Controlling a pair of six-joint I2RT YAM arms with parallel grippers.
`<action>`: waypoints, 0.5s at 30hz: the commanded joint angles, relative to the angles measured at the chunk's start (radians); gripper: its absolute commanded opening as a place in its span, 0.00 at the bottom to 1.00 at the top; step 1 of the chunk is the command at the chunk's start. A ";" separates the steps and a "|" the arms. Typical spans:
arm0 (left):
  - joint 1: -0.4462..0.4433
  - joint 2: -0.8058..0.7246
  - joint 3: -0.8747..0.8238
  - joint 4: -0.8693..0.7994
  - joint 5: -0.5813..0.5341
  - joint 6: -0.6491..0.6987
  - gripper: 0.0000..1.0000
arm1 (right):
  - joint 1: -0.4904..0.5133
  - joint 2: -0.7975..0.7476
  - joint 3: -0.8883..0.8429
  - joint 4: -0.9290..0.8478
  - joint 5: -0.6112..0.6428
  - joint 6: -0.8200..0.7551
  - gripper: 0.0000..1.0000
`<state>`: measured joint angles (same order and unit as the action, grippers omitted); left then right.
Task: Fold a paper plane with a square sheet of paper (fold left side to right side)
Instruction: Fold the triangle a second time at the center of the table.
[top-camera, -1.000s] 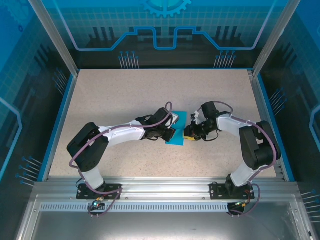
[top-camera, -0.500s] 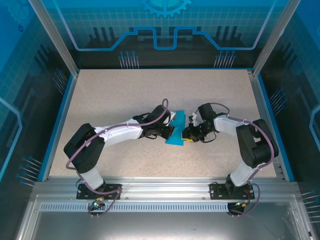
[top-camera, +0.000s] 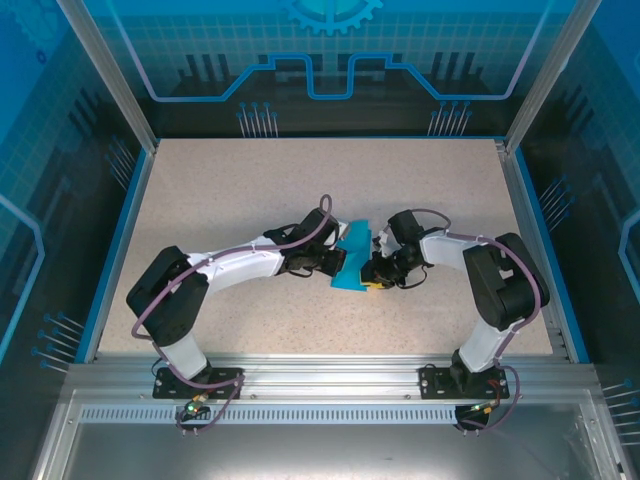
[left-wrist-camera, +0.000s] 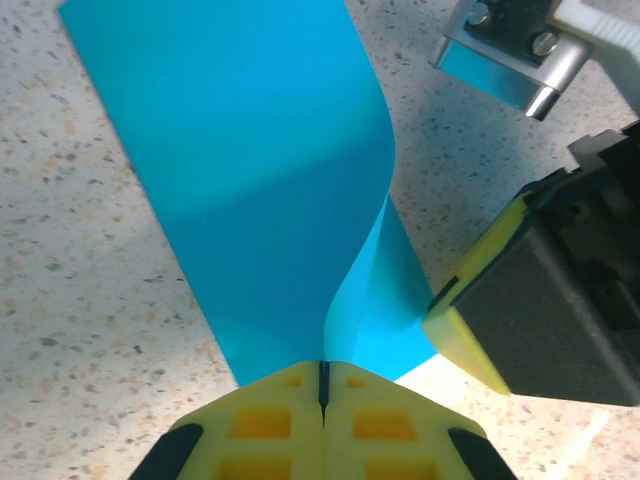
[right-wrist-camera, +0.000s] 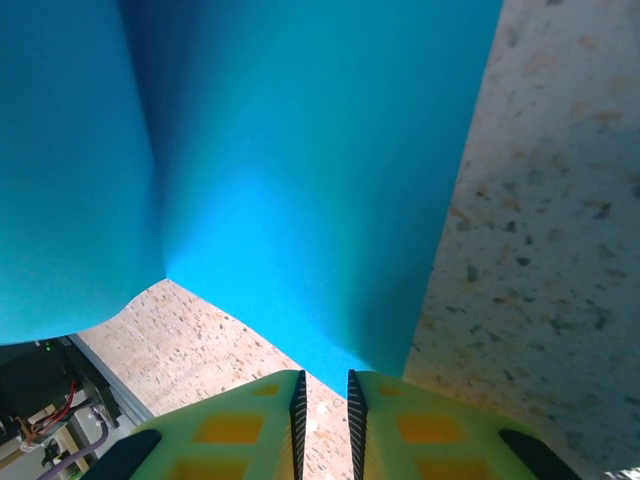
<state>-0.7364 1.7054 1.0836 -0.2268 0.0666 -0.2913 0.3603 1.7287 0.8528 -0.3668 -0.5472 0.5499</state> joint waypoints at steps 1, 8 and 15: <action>0.005 0.022 -0.009 0.062 0.117 -0.077 0.03 | 0.013 0.008 0.022 -0.021 0.023 0.001 0.21; 0.006 0.077 -0.039 0.127 0.157 -0.158 0.04 | 0.009 -0.011 0.019 -0.021 0.032 -0.019 0.21; 0.008 0.068 -0.057 0.110 0.103 -0.172 0.04 | 0.009 -0.006 0.015 -0.022 0.036 -0.026 0.21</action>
<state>-0.7361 1.7798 1.0389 -0.1184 0.1879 -0.4419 0.3603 1.7283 0.8528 -0.3687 -0.5228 0.5411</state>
